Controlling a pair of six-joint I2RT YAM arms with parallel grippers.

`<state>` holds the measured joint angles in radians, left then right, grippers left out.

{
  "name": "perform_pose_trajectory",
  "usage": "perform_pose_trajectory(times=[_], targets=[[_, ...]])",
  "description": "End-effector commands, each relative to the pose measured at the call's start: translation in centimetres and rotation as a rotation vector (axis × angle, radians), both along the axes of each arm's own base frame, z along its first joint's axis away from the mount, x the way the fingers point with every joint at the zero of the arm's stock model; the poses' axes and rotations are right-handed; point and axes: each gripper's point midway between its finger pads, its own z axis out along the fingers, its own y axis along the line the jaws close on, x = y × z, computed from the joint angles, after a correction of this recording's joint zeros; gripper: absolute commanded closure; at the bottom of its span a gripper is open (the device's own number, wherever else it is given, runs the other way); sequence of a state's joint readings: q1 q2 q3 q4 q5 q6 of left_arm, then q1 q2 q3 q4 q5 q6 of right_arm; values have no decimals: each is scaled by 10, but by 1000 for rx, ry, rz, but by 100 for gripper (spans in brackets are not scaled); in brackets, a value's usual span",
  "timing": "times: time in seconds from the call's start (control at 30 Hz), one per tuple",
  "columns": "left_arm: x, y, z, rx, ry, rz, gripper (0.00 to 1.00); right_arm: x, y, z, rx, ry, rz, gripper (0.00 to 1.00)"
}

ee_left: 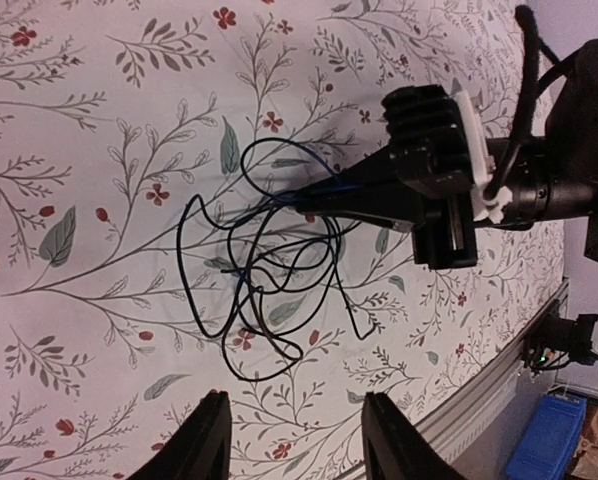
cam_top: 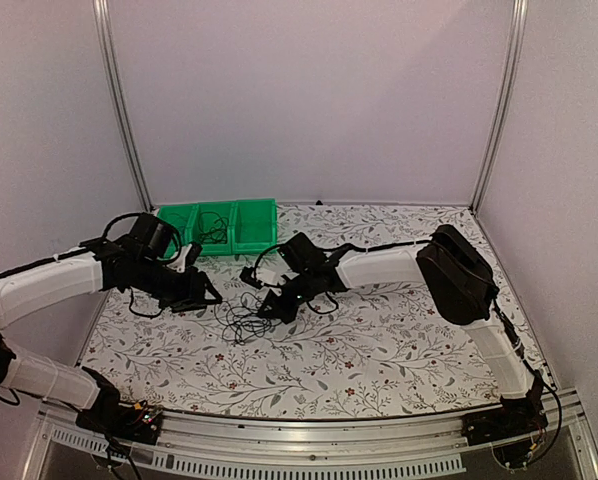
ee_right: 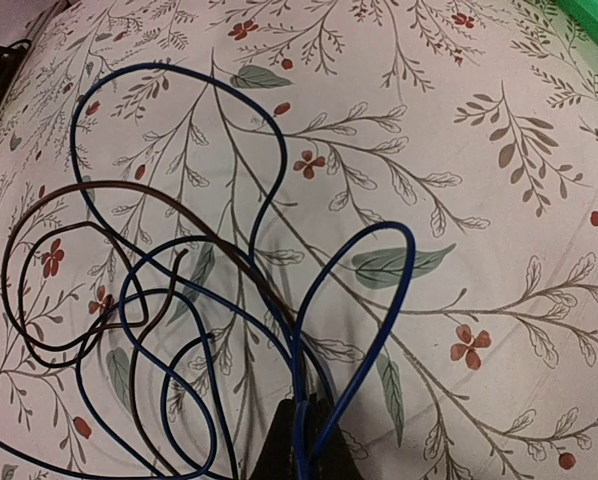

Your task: Untangle the cables

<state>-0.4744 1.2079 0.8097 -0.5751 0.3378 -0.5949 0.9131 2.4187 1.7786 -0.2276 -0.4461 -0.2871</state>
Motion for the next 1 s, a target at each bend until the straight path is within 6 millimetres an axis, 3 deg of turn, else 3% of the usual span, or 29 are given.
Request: perform_pose_trajectory(times=[0.0, 0.13, 0.33, 0.4, 0.53, 0.63, 0.7, 0.8, 0.87, 0.97], targets=[[4, -23, -13, -72, 52, -25, 56, -4, -47, -55, -207, 83, -74, 100], [10, -34, -29, -86, 92, -32, 56, -5, -47, -56, -206, 86, -71, 100], [15, -36, -73, 22, 277, -1, 62, -4, -47, -55, -204, 83, -72, 100], [20, -44, -76, 1, 295, -17, 69, -4, -46, -54, -200, 81, -72, 100], [35, -55, -64, -14, 254, -37, 97, -3, -46, -53, -200, 77, -72, 100], [52, -60, -19, -25, 161, -55, 100, -4, -47, -54, -206, 75, -70, 100], [67, -61, 33, -25, 32, -84, 100, -5, -49, -56, -210, 74, -65, 100], [93, -52, 141, -17, -288, -74, 100, -7, -50, -58, -212, 84, -60, 100], [102, -34, 223, -30, -513, -4, 100, -8, -49, -58, -209, 88, -57, 100], [100, -5, 313, -57, -771, 95, 100, -8, -49, -60, -213, 89, -57, 100]])
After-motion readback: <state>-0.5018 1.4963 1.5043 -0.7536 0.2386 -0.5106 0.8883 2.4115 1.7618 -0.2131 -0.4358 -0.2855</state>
